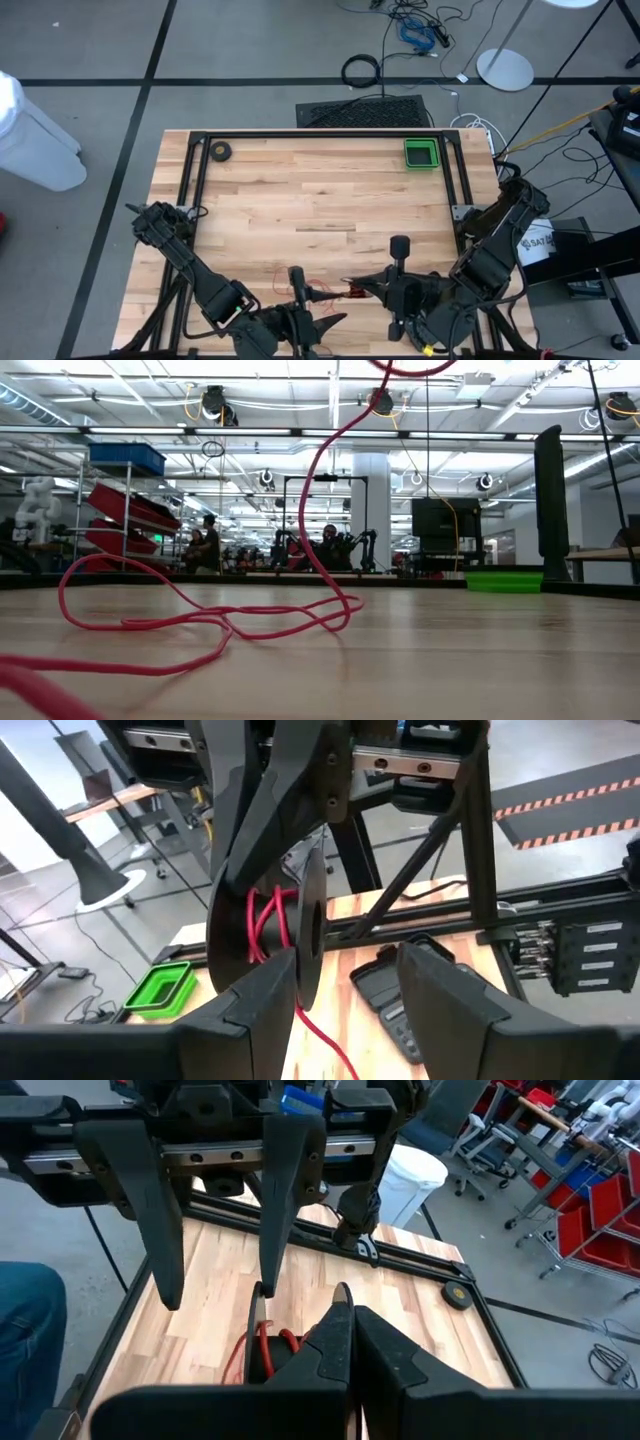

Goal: Coil cords
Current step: Coil the red wire on the black spool

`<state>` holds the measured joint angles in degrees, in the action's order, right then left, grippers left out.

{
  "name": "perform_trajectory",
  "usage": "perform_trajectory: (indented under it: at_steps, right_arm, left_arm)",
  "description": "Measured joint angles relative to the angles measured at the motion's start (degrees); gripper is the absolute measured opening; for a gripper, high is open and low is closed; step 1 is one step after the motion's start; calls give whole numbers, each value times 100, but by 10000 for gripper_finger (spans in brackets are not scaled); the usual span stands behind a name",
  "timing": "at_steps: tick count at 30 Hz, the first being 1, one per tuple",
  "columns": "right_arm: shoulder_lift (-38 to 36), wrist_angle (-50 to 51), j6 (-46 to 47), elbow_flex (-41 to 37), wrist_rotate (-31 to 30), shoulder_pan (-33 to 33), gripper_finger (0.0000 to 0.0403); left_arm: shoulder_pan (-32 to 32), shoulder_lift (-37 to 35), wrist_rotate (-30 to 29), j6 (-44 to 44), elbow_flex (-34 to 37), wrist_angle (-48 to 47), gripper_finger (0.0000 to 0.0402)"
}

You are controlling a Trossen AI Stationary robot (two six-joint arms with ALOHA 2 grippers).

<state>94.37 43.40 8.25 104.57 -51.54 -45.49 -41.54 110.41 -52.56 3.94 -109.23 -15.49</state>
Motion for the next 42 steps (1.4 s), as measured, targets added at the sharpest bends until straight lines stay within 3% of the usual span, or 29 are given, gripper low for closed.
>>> perform_trajectory:
  at_steps: [20,25,34,42]
  right_arm:
    - [48,-31,-61,0,245,50,0]
    - [48,-33,-61,0,211,55,0]
    - [48,-35,-71,0,235,54,0]
    - [31,-34,-345,0,193,53,9]
  left_arm:
    - [96,282,-51,434,2,620,172]
    - [97,284,-320,394,2,623,129]
    - [103,285,-584,396,2,571,12]
    - [97,289,-749,567,2,542,5]
